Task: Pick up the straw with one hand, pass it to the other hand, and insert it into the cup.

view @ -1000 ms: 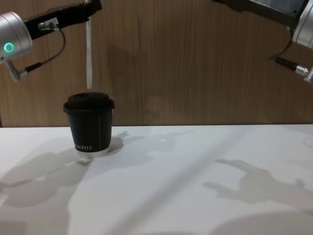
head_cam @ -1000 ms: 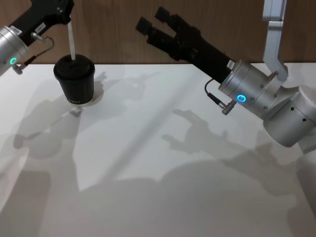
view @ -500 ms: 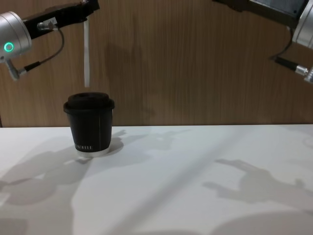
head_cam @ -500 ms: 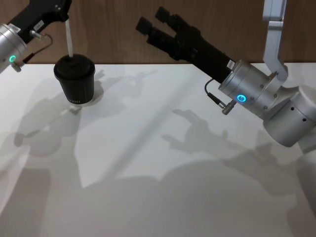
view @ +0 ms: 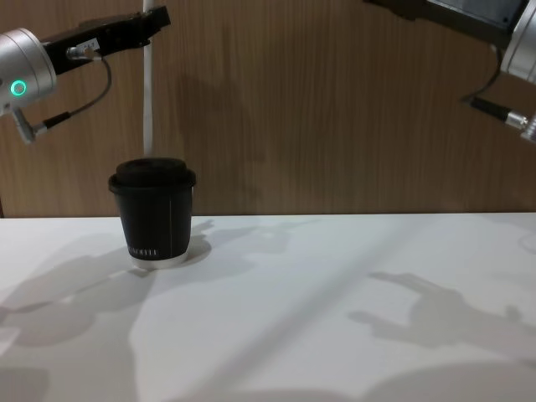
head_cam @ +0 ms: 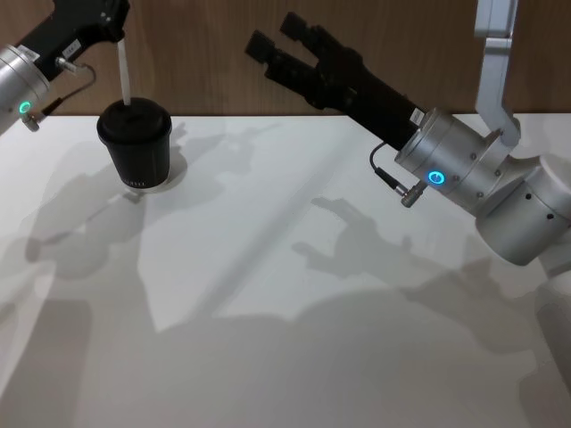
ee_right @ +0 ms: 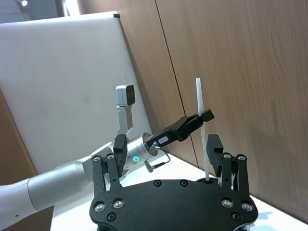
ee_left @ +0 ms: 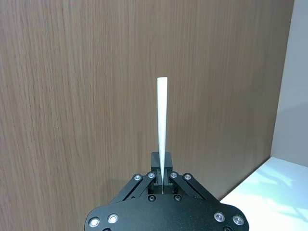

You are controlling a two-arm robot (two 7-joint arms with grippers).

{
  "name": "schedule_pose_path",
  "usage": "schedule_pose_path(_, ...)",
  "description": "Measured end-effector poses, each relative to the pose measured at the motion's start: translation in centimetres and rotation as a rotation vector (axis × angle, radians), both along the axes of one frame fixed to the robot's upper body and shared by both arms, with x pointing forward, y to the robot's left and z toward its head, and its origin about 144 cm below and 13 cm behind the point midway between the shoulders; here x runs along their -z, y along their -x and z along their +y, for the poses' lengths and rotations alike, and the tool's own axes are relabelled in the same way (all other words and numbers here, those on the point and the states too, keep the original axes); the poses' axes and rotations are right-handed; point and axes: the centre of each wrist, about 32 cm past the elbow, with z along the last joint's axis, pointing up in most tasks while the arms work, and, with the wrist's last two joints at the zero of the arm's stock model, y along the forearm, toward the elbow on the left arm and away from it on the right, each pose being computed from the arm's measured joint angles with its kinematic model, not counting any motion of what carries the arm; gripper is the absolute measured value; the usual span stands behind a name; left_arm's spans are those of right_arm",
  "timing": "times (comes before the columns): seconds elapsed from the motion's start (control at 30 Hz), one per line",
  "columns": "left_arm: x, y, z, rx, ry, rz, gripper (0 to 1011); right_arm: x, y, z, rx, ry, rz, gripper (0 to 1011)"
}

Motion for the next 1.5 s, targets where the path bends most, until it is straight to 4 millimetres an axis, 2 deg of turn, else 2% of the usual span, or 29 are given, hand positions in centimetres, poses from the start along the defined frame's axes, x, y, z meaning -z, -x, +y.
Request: schedule_pose_path(1.5,0.89,-0.40,0.42,-0.014,-0.014,0.010,11,0.00,0.00,0.00,0.000,0.000,0.000,1001)
